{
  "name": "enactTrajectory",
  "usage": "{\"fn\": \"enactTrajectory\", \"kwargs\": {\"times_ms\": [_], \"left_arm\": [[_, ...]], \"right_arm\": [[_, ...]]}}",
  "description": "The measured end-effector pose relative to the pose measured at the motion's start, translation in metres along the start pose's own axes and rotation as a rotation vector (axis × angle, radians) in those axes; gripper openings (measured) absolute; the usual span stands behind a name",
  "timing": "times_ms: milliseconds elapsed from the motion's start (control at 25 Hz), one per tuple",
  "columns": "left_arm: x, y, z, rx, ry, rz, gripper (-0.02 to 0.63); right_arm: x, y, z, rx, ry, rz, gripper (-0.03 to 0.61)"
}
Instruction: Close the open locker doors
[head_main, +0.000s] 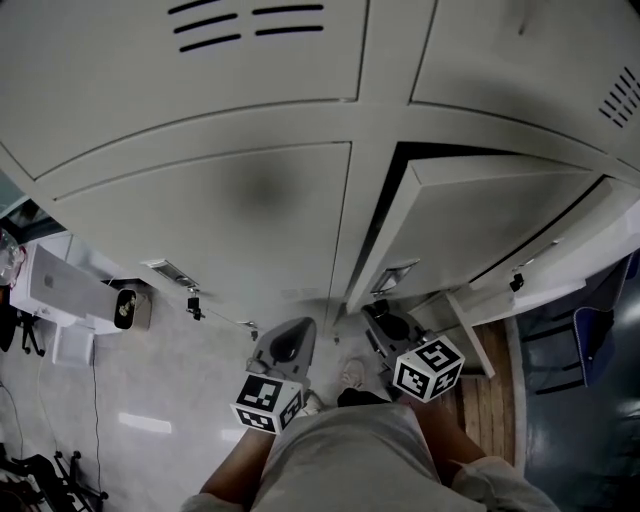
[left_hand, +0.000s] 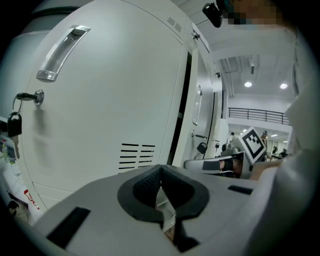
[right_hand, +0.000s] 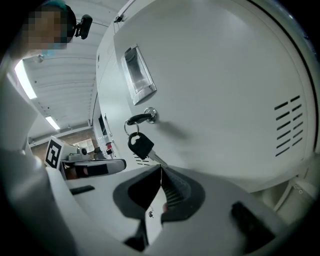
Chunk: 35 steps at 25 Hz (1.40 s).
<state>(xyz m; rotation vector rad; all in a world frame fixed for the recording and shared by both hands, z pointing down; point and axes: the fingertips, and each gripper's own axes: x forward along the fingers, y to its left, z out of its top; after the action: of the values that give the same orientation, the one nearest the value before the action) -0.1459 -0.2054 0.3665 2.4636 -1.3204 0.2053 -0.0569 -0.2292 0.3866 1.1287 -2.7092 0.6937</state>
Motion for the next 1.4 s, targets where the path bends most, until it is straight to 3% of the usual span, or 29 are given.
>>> {"fn": "enactTrajectory", "kwargs": {"times_ms": [920, 1400], "left_arm": [[0.001, 0.015, 0.005, 0.007, 0.014, 0.048, 0.015], [-0.011, 0.005, 0.0, 0.022, 0.018, -0.004, 0.015]], "right_arm": [[0.025, -0.014, 0.015, 0.002, 0.005, 0.044, 0.028], [0.007, -0.008, 0.006, 0.026, -0.011, -0.015, 0.028]]}}
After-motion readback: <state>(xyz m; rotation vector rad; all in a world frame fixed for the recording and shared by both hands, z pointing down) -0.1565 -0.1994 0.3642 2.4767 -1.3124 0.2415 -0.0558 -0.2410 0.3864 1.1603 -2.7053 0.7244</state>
